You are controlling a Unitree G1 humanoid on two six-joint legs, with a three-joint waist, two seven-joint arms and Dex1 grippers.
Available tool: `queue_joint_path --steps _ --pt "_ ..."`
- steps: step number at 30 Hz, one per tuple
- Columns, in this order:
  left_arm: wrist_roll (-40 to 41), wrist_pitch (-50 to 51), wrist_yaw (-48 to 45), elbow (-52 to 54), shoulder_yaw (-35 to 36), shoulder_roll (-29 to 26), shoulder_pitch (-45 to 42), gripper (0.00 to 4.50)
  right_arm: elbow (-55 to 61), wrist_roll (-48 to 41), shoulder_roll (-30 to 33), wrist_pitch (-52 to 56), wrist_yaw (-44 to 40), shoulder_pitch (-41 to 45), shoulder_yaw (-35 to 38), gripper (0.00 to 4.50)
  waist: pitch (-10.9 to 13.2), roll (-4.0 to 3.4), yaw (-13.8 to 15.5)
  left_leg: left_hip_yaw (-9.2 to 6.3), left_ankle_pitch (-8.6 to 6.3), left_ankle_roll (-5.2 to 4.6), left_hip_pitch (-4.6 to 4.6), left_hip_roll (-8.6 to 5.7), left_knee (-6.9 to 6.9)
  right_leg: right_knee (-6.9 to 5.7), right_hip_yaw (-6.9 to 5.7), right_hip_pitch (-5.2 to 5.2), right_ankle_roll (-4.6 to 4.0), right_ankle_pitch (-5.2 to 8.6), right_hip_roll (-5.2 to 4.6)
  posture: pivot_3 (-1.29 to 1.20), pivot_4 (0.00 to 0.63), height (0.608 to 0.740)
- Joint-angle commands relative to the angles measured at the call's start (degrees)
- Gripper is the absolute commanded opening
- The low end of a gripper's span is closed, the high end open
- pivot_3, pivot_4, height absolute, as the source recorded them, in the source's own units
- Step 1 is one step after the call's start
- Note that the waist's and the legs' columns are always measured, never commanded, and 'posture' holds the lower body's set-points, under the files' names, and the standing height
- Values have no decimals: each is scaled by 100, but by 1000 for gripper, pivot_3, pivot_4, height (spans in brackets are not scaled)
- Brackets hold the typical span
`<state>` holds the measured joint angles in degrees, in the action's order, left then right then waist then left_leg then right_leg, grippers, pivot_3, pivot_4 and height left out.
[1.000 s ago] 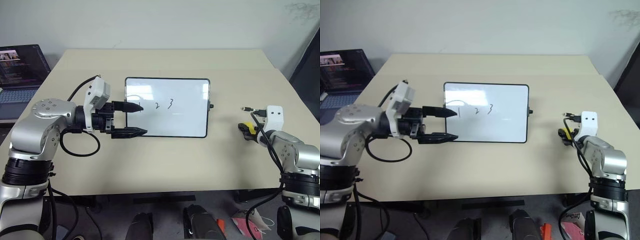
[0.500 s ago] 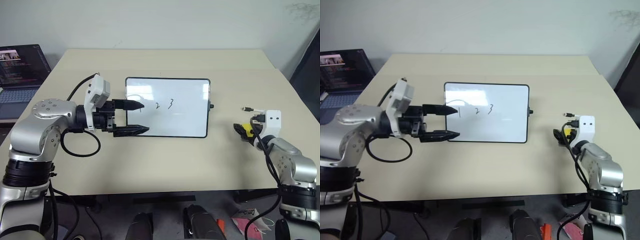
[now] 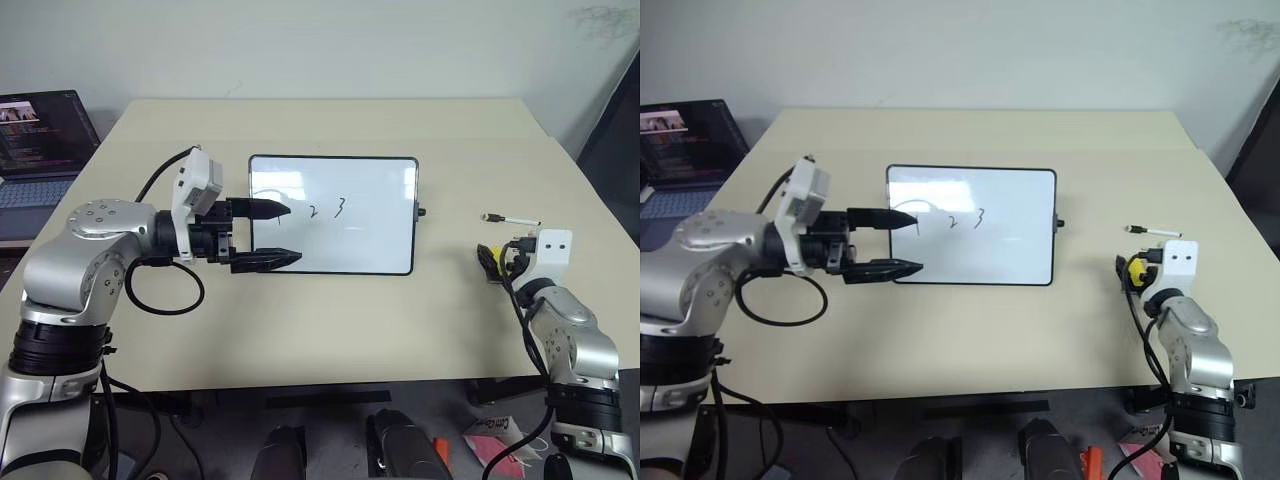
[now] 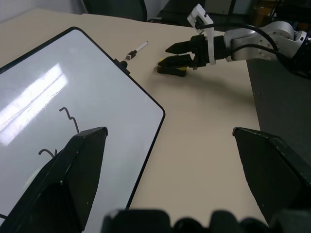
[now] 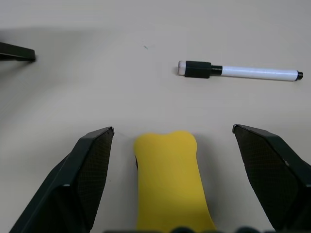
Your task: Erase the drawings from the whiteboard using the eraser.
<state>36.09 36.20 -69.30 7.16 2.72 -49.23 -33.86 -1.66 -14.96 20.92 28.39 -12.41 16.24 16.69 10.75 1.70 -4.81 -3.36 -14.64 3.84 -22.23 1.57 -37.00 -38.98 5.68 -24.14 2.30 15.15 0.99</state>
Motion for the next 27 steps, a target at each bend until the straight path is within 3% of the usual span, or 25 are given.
queue_joint_path --steps 1,7,10,15,17,27 --pt "82 -6 8 139 146 -1 -47 4500 -24 2 7 -114 -10 55 8 4305 0 0 0 0 0 0 0 0 0 0 0 0 0 0 0 0 150 740" --pt "66 -24 -14 115 149 -13 -49 4500 -68 -61 -48 2 19 101 49 4305 0 0 0 0 0 0 0 0 0 0 0 0 0 0 0 0 150 740" --pt "60 -28 -16 115 144 -14 -49 4500 -99 -66 -53 31 32 125 76 3678 0 0 0 0 0 0 0 0 0 0 0 1 0 0 0 0 150 740" --pt "50 -38 -19 108 138 -13 -55 4500 -133 -52 -31 74 11 128 54 1890 0 0 -1 0 0 0 0 0 0 -1 0 0 -1 0 0 0 150 740" --pt "45 -44 -23 102 136 -15 -57 4500 -134 -47 -37 84 11 126 43 1429 0 0 -1 0 0 0 0 0 0 -1 0 1 0 0 0 0 150 740" --pt "28 -48 44 46 185 -11 -35 4500 -3 -123 -53 153 -41 126 42 1427 0 0 -1 0 0 0 3 0 0 -1 0 2 0 0 0 0 150 740"
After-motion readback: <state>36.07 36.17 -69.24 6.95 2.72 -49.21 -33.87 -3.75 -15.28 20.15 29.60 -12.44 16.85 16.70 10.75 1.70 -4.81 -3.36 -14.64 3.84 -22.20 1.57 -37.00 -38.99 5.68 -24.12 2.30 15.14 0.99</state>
